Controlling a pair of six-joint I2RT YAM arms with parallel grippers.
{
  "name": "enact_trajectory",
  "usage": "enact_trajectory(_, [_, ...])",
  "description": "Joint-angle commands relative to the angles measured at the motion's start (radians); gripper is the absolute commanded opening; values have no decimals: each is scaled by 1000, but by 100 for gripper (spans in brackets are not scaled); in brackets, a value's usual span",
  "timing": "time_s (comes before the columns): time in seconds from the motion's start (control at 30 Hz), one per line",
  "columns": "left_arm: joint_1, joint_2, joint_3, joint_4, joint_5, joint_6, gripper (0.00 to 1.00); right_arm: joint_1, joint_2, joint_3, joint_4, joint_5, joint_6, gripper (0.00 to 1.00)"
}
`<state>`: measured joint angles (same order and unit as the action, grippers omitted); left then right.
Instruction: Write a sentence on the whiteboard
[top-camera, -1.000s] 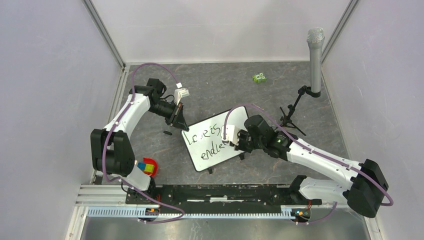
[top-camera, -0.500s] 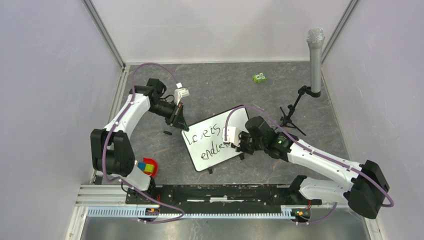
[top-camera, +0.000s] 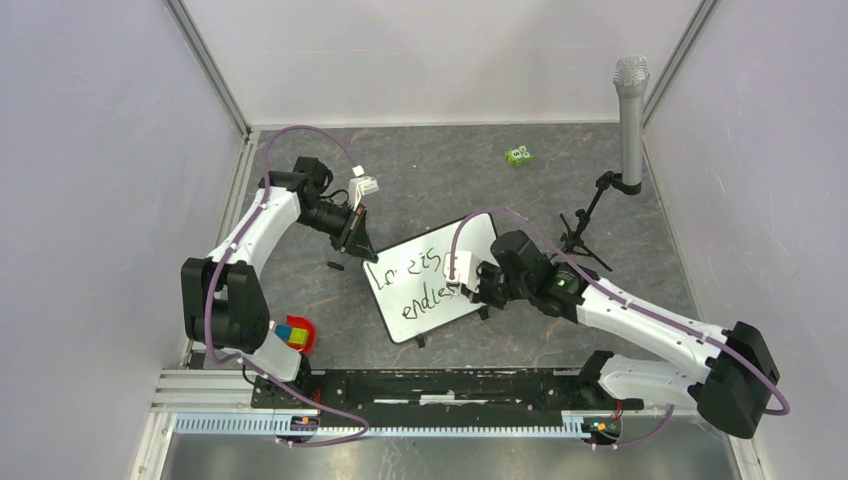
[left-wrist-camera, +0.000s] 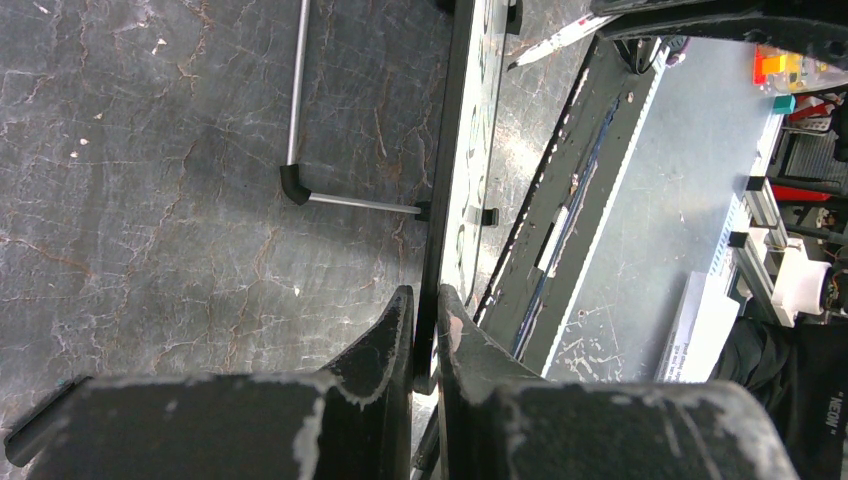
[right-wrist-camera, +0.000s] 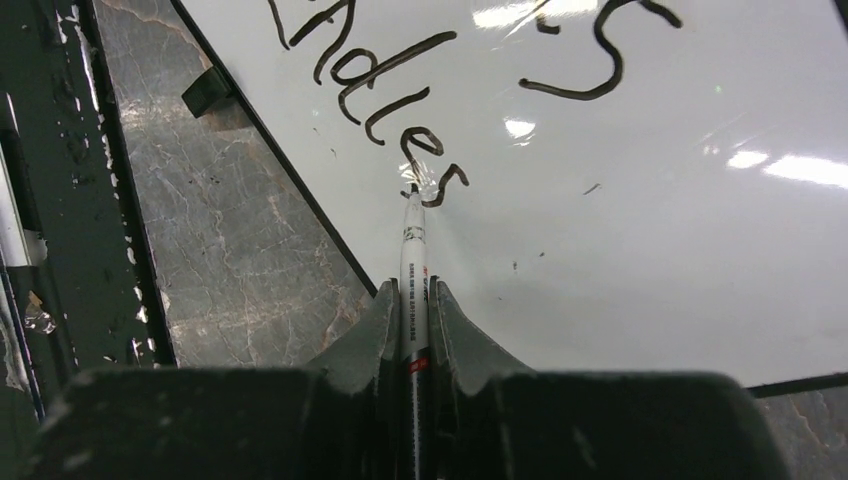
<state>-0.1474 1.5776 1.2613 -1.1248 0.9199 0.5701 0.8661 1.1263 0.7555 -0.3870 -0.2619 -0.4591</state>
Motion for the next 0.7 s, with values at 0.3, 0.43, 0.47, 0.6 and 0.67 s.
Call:
enact_trajectory(0.3, [-9, 9, 15, 0, -29, 36, 2, -75, -35, 87, -37, 81, 9, 0])
enact_trajectory(0.43, [-9, 15, 11, 0, -28, 41, 2, -76, -17, 88, -34, 83, 0, 0])
enact_trajectory(0.47, [-9, 17, 11, 0, -28, 43, 2, -76, -15, 87, -33, 82, -2, 0])
enact_trajectory(0.6, [-8, 21, 13, 0, -26, 42, 2, -77, -1, 77, -19, 86, -12, 0])
enact_trajectory(0.67, [-9, 23, 16, 0, -27, 41, 2, -78, 9, 79, -14, 81, -13, 0])
